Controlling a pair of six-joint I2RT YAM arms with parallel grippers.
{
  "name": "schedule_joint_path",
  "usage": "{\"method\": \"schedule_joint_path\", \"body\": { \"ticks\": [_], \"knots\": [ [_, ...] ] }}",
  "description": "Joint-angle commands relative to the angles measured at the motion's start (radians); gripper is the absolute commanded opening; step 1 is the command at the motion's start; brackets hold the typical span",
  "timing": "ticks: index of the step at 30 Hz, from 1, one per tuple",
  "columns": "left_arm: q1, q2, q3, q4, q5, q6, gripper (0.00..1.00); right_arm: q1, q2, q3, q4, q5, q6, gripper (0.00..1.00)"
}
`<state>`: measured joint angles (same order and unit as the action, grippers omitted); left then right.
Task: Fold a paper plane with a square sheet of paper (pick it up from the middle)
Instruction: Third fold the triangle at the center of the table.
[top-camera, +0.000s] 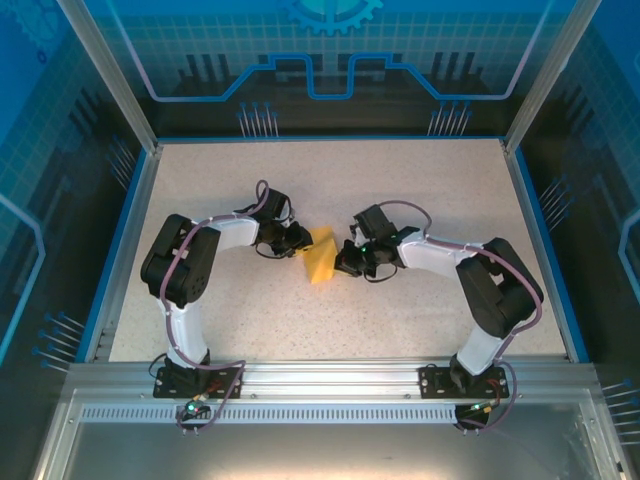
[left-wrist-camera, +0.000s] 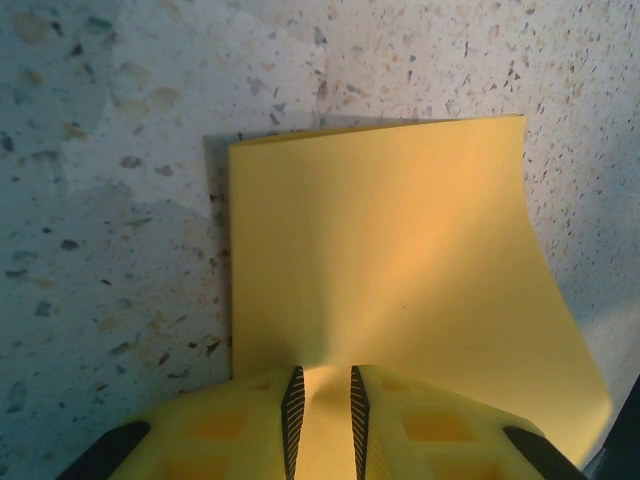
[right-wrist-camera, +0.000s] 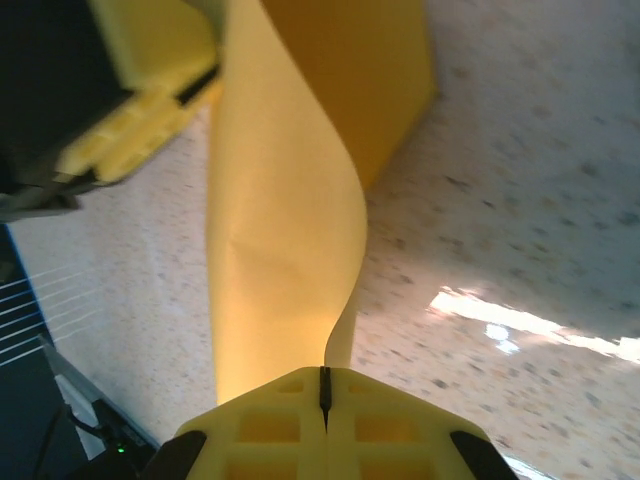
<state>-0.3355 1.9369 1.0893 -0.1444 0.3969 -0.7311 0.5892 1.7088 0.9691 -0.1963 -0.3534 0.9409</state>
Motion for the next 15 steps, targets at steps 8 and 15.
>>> {"method": "schedule_joint_path", "body": {
  "ticks": [8, 15],
  "knots": [
    [0.001, 0.036, 0.003, -0.057, -0.05, 0.029, 0.26, 0.017, -0.017, 0.067, -0.072, -0.024, -0.037, 0.03],
    [-0.003, 0.03, -0.002, -0.058, -0.05, 0.041, 0.26, 0.014, -0.065, 0.04, -0.159, -0.04, -0.033, 0.03]
  ]
}}
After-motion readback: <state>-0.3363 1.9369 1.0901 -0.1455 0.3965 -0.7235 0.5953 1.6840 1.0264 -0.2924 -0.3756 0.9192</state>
